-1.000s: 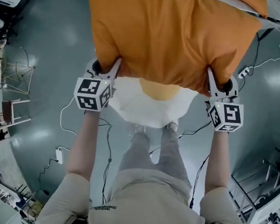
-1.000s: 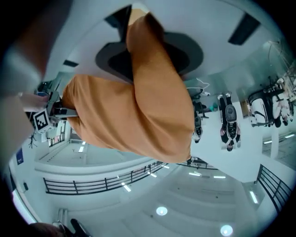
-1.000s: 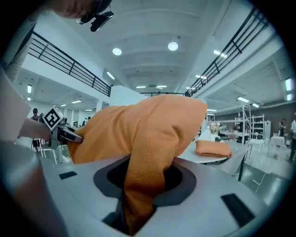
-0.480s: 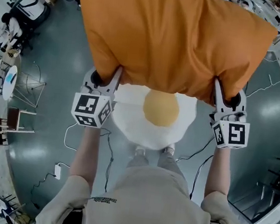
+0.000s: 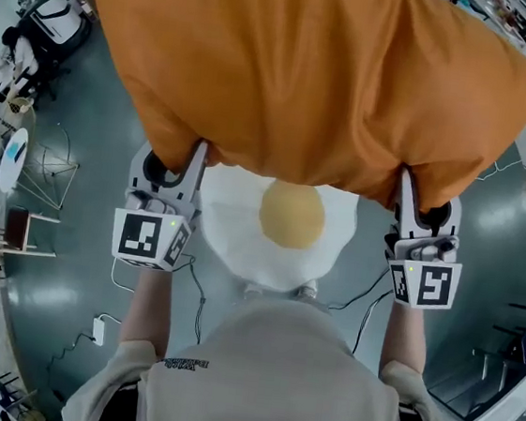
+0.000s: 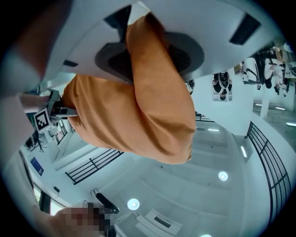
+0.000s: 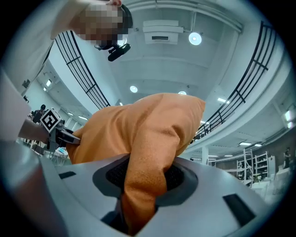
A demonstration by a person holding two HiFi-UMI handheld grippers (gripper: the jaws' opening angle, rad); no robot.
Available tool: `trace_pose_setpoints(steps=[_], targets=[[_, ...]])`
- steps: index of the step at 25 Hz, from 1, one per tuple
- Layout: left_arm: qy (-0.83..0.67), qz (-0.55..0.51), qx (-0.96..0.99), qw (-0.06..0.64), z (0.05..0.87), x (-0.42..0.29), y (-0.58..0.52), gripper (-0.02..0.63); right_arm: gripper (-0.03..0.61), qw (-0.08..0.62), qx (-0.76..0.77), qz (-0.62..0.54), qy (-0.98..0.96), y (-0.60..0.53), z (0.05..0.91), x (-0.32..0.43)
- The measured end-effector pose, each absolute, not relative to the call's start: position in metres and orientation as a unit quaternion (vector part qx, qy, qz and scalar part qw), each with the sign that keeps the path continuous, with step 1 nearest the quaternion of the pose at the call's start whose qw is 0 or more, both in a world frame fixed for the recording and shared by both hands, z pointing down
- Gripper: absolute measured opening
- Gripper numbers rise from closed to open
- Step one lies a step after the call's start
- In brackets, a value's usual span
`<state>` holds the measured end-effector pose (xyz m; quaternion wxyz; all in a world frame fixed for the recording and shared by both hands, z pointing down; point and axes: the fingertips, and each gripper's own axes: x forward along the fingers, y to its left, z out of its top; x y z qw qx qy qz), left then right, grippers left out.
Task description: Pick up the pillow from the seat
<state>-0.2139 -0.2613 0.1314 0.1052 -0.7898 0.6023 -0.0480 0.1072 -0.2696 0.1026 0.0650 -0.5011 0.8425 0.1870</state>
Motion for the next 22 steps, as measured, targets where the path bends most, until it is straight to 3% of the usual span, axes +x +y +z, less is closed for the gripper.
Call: trace_pose_setpoints(steps=[22], targets=[[0.618, -0.035, -0.780, 0.098, 0.151, -0.205, -0.261, 0.186, 0.170, 0.061, -0.506, 0.182, 0.841, -0.275, 0.119, 0.113]])
